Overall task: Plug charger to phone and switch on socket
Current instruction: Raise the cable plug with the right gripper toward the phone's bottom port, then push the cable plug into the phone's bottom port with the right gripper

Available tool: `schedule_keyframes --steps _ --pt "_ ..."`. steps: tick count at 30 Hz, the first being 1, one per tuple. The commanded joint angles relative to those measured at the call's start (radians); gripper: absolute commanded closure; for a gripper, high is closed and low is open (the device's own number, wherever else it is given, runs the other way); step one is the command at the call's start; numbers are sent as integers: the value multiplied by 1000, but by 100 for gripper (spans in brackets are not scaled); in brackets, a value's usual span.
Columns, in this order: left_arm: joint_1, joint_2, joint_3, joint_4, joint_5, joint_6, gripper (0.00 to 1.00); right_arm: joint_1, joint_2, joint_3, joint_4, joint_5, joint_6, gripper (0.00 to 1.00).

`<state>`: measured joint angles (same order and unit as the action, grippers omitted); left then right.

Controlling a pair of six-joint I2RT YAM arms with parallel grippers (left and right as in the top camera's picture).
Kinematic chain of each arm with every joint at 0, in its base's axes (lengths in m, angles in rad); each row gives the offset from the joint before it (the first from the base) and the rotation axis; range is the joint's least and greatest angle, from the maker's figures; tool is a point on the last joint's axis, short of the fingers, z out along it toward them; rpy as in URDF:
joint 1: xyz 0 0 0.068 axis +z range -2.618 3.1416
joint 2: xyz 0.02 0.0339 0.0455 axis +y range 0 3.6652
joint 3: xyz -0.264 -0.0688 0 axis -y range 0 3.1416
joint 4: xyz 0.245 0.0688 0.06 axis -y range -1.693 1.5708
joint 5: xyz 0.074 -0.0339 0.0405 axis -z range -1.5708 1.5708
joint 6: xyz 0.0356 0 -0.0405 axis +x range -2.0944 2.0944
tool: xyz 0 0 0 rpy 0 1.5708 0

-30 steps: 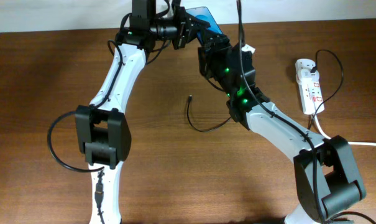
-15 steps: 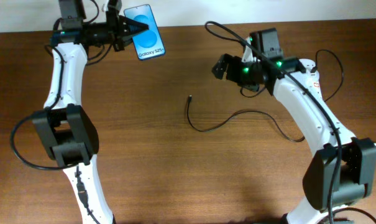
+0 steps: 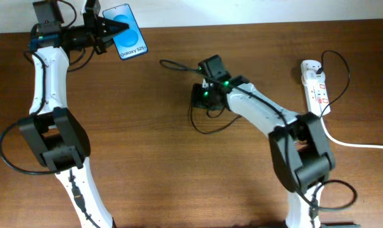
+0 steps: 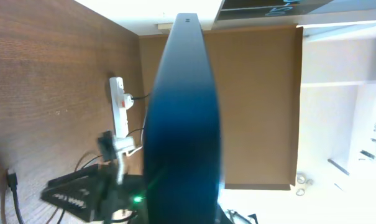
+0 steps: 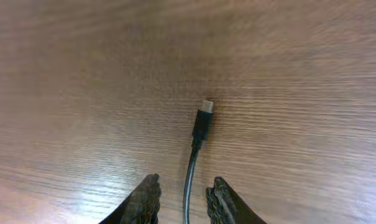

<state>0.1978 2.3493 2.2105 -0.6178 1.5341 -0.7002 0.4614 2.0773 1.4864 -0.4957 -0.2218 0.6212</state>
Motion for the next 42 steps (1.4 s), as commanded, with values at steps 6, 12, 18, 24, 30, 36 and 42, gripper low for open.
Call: schedule_keyframes --steps 6,12,18,24,30,36,42 --pt "2 -10 16 2 19 -6 100 11 109 -6 55 -40 28 73" --pt "1 -10 16 2 15 -6 100 11 156 -6 79 -55 69 78" --pt "-11 -10 16 3 40 15 100 -63 4 40 92 -333 -266 96" --pt "-62 -10 16 7 40 21 100 -93 -245 40 26 -801 -327 96" --pt "-90 -10 16 7 38 21 100 -74 -320 38 -85 -856 -320 96" --pt "-151 -10 16 6 38 43 100 -30 -349 -8 134 -740 -87 96" --pt "-189 -10 16 -6 37 42 100 -29 -330 -11 153 -547 21 96"
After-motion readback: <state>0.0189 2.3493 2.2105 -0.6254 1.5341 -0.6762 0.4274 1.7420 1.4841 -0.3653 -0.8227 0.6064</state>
